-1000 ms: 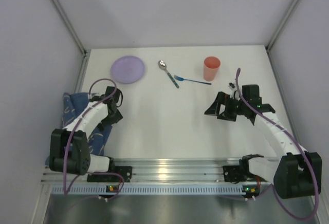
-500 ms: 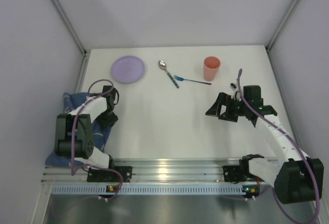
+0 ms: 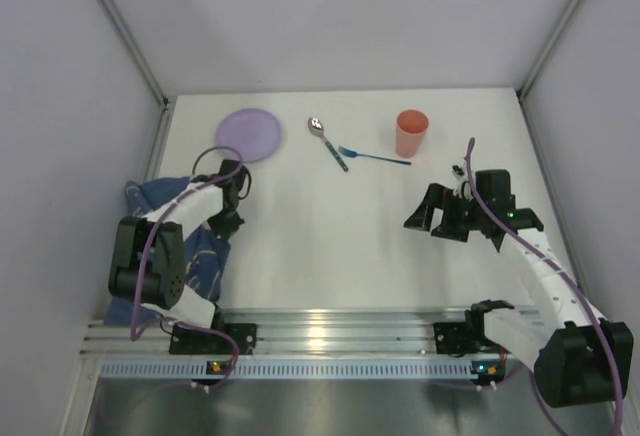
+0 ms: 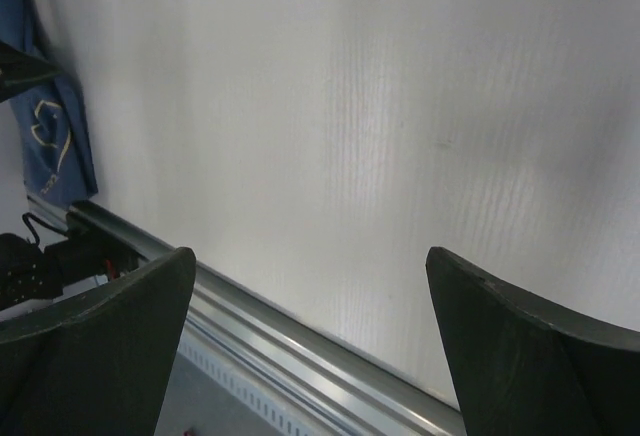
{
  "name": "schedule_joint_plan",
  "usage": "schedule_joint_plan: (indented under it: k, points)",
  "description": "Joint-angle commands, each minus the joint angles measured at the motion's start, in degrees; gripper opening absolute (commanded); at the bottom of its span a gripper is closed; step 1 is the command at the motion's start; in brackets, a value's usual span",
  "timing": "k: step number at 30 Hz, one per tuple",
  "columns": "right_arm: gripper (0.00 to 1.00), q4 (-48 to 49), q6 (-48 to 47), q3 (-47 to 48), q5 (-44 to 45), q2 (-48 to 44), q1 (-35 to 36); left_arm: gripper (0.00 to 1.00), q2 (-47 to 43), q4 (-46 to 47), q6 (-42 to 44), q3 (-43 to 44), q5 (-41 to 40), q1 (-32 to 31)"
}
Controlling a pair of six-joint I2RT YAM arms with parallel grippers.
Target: Set the dinner table for one person
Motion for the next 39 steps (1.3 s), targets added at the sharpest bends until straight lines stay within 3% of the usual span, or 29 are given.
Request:
schedule_joint_plan:
  k: [1, 2, 8, 11, 12, 15, 21, 27, 35, 36, 39]
  points:
    - [1.00, -2.84, 0.04, 3.45, 4.65, -1.40, -0.24, 0.00, -1.60, -2.11, -1.43, 10.93, -2.55, -14.20]
    - [1.00, -3.54, 0.39, 4.24, 5.44, -1.49, -0.16, 0.00, -0.37, -3.69, -1.88, 13.65, -3.26, -21.03]
    - [1.00, -5.04, 2.51, 6.26, 8.43, -1.75, -0.24, 0.00, 10.97, -7.13, -0.22, 34.03, -3.53, -44.80]
    - [1.00, -4.96, 2.68, 6.00, 9.14, -1.14, -0.42, 0.56, 14.84, -10.64, -0.57, 38.98, -3.89, -50.87]
    - [1.00, -4.96, 2.68, 6.00, 9.05, -0.70, -0.51, 0.88, 14.59, -10.65, -0.83, 39.16, -3.62, -51.50]
    - [1.00, -4.87, 2.68, 5.65, 8.70, -0.52, -0.42, 0.99, 10.57, -10.65, -2.75, 38.12, -2.66, -52.21]
    - [1.00, -3.99, 1.63, 8.27, 10.45, 2.28, -0.42, 0.98, -1.04, -6.54, -6.44, 28.20, -6.61, -51.95]
    - [1.00, -0.91, -0.03, 15.39, 12.30, 13.07, -1.29, 0.97, -4.22, 5.50, -5.24, 14.39, 3.12, -47.02]
    - [1.00, -0.56, -0.66, 24.02, 11.34, 22.06, -3.23, 0.91, 7.79, 20.18, -4.87, 11.39, 15.44, -47.55]
    - [1.00, -0.56, -0.66, 23.93, 11.25, 22.59, -3.23, 0.81, 8.86, 21.68, -4.09, 11.31, 16.32, -47.64]
    - [1.00, -0.04, -1.27, 22.53, 11.16, 22.51, -3.49, 0.71, 12.73, 24.50, -3.12, 12.53, 17.82, -47.73]
